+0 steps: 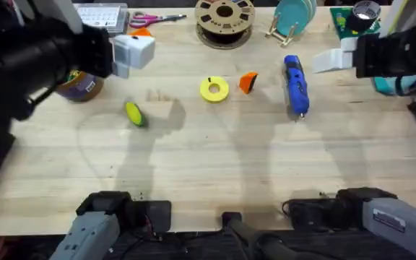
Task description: Pick up the gripper from the table and insert it into the empty holder that is missing its gripper. Then pick up a screw, insert it into the mounting hole, and use the screwdriver to tighten it. Finally, clean up the table by picking up the vegetable and placing it into the bucket.
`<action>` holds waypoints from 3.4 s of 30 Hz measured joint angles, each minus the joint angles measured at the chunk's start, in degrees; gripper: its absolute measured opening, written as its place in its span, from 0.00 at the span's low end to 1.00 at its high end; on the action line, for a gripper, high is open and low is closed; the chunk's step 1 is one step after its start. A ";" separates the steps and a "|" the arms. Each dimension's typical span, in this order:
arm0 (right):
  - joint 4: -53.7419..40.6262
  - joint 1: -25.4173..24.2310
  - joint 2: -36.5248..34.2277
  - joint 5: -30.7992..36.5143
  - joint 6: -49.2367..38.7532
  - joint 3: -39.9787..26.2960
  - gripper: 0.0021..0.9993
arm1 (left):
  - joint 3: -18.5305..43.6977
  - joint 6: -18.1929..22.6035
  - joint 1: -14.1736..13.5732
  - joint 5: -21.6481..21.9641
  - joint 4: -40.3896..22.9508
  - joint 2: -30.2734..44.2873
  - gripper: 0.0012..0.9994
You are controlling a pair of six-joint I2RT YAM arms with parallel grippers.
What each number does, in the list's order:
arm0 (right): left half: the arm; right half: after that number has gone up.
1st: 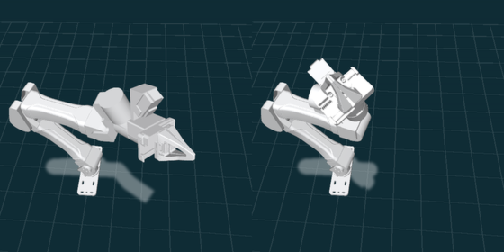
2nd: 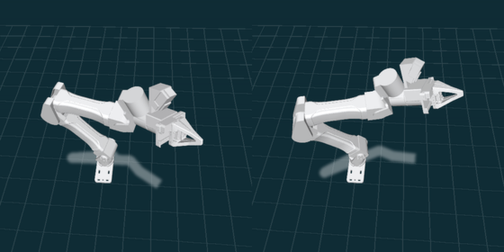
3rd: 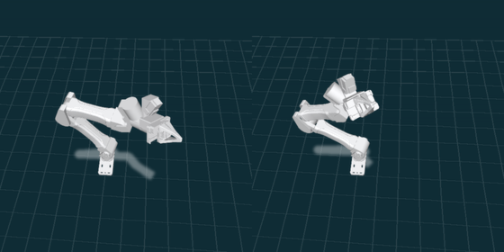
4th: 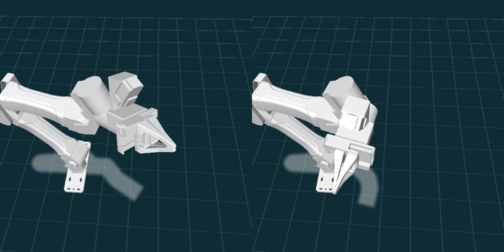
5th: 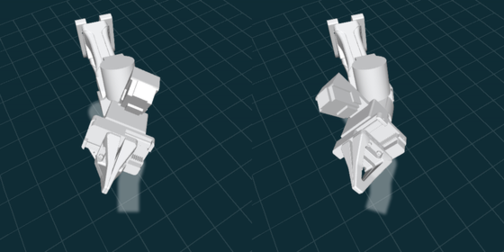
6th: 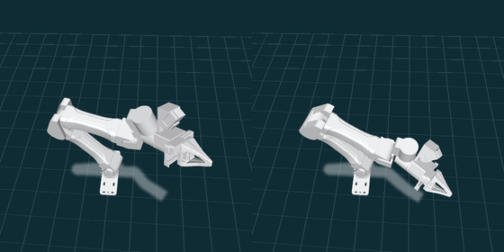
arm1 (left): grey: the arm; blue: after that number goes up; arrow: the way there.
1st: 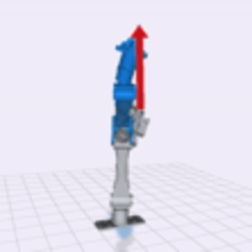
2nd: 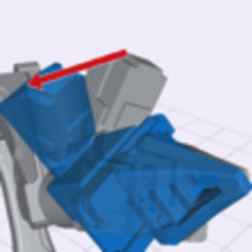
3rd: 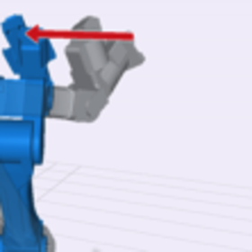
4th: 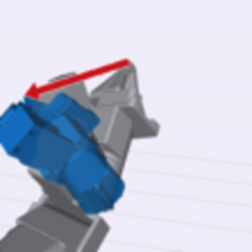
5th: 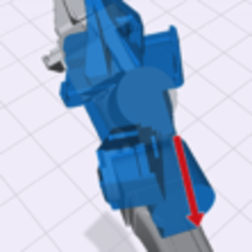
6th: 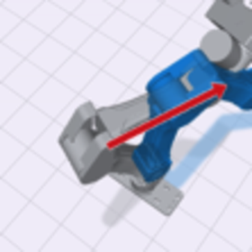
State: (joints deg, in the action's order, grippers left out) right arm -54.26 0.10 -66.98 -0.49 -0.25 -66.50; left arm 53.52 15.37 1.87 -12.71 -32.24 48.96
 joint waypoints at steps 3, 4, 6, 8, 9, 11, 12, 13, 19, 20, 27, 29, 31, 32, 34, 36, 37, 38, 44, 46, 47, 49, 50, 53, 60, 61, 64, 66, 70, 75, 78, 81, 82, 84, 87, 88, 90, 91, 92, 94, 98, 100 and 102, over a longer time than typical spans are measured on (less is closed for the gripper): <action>-0.02 0.00 0.00 0.00 0.00 0.00 1.00 | -5.07 0.13 0.00 -2.91 4.86 -3.68 0.99; -0.02 0.00 0.00 0.00 0.00 0.00 1.00 | -7.10 0.16 0.00 -3.99 6.85 -5.01 0.99; -0.01 0.00 0.00 0.00 0.00 0.00 1.00 | -11.13 0.16 0.00 -5.98 10.62 -7.57 0.99; -0.01 0.00 0.00 0.00 0.00 0.00 1.00 | -15.42 0.18 0.00 -7.86 14.36 -10.29 0.99; -0.01 0.00 0.00 0.00 0.00 0.00 1.00 | -17.55 0.17 0.00 -8.83 16.10 -11.64 0.99; 0.00 0.00 0.00 0.00 0.00 0.00 1.00 | -21.82 0.18 0.00 -10.60 19.37 -14.41 0.99; -0.02 0.00 -0.01 0.00 0.00 0.00 1.00 | -23.57 0.19 0.00 -11.37 20.55 -15.57 0.99; 0.00 0.00 0.00 0.00 0.00 0.00 1.00 | -25.74 0.16 0.00 -12.09 22.31 -17.08 0.99; -0.01 0.00 -0.01 0.00 0.00 0.00 1.00 | -35.91 -2.96 0.00 -14.44 30.30 -26.15 0.99; -0.02 0.00 0.00 0.00 0.00 0.00 1.00 | -37.44 -3.97 0.00 -14.58 31.62 -27.85 0.99; 0.00 0.00 0.00 0.00 0.00 0.00 1.00 | -44.88 -12.49 0.00 -14.36 36.30 -37.49 0.99; -0.02 0.00 -0.01 0.00 0.00 0.00 1.00 | -46.56 -15.81 0.00 -14.09 37.17 -39.52 0.99; -0.02 0.00 -0.02 0.00 0.00 0.00 1.00 | -47.99 -19.49 0.00 -14.03 37.57 -41.31 0.99; -0.02 0.00 -0.02 0.00 0.00 0.00 1.00 | -48.62 -21.47 -0.01 -14.03 37.64 -42.17 0.99; -0.02 0.00 0.00 0.00 0.00 0.00 1.00 | -49.74 -24.80 -0.16 -13.96 37.65 -43.67 0.99; -0.02 0.00 0.00 0.00 0.00 0.00 1.00 | -50.78 -27.37 -0.86 -13.82 37.63 -45.00 0.99; -0.02 0.00 0.00 0.00 0.00 0.00 1.00 | -51.27 -28.33 -1.41 -13.86 37.66 -45.55 0.99; -0.02 0.00 0.00 0.00 0.00 0.00 1.00 | -51.67 -29.09 -2.03 -13.95 37.62 -46.00 0.99; -0.02 0.00 -0.02 0.00 0.00 0.00 1.00 | -52.70 -31.06 -4.20 -18.28 37.07 -46.50 0.99; -0.02 0.00 -0.02 0.00 0.00 0.00 1.00 | -52.70 -30.84 -4.20 -21.16 36.27 -46.53 0.99; -0.02 0.00 0.00 0.00 0.00 0.00 1.00 | -52.70 -30.59 -4.20 -22.75 35.37 -46.53 0.99; -0.02 0.00 0.00 0.00 0.00 0.00 1.00 | -52.72 -29.58 -4.20 -26.37 32.58 -46.80 0.99; -0.02 0.00 0.00 0.00 0.00 0.00 1.00 | -52.72 -28.43 -4.20 -28.38 30.79 -47.17 0.99; -0.04 0.00 0.00 0.00 0.00 0.00 1.00 | -52.70 -23.52 -4.20 -33.74 27.35 -48.24 0.99; -0.02 0.00 -0.01 0.00 0.00 0.00 1.00 | -52.67 -11.29 -4.20 -39.84 26.80 -48.38 0.99; -0.02 0.00 0.00 0.00 0.00 0.00 1.00 | -52.67 -9.84 -4.20 -40.24 26.74 -48.38 0.99; -0.02 0.00 0.00 0.00 0.00 0.00 1.00 | -52.67 -7.21 -4.12 -40.93 26.65 -48.38 0.99; -0.02 0.00 -0.01 0.00 0.00 0.00 1.00 | -52.67 -6.66 -3.77 -41.38 26.63 -48.38 0.99; -0.02 0.00 0.00 0.00 0.00 0.00 1.00 | -52.67 -6.79 -2.90 -41.57 26.61 -48.38 0.99; -0.02 0.00 0.00 0.00 0.00 0.00 1.00 | -52.67 -8.34 -2.73 -41.57 26.61 -48.38 0.99; -0.02 0.00 -0.01 0.00 0.00 0.00 1.00 | -52.67 -9.79 -2.73 -41.74 26.59 -48.38 0.99; -0.02 0.00 0.00 0.00 0.00 0.00 1.00 | -52.67 -10.44 -2.73 -42.51 26.46 -48.38 0.99; -0.02 0.00 -0.02 0.00 0.00 0.00 1.00 | -52.67 -10.64 -2.73 -43.11 26.41 -48.38 0.99; -0.02 0.00 -0.02 0.00 0.00 0.00 1.00 | -52.67 -10.92 -2.73 -44.32 26.20 -48.38 0.99; -0.02 0.00 0.00 0.00 0.00 0.00 1.00 | -52.67 -11.27 -2.73 -47.23 25.79 -48.38 0.99; -0.02 0.00 -0.01 0.00 0.00 0.00 1.00 | -52.67 -11.29 -2.73 -47.78 25.70 -48.38 0.99; -0.02 0.00 -0.02 0.00 0.00 0.00 1.00 | -52.67 -11.30 -2.73 -48.68 25.58 -48.38 0.99; -0.02 0.00 0.00 0.00 0.00 0.00 1.00 | -52.67 -11.30 -2.73 -49.08 25.54 -48.38 0.99; -0.02 0.00 0.00 0.00 0.00 0.00 1.00 | -52.67 -11.30 -2.73 -49.30 25.52 -48.38 0.99; -0.02 0.00 0.00 0.00 0.00 0.00 1.00 | -52.67 -11.30 -2.73 -49.61 25.45 -48.38 0.99; -0.02 0.00 0.00 0.00 0.00 0.00 1.00 | -52.67 -11.30 -2.73 -50.14 25.38 -48.38 0.99; -0.02 0.00 0.00 0.00 0.00 0.00 1.00 | -52.67 -11.30 -2.73 -50.34 25.36 -48.38 0.99; -0.02 0.00 -0.02 0.00 0.00 0.00 1.00 | -52.67 -11.30 -2.73 -50.44 25.36 -48.38 0.99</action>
State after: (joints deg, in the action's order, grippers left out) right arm -54.28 0.10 -67.00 -0.49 -0.25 -66.50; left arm 0.84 4.08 -0.86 -63.15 -6.87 0.58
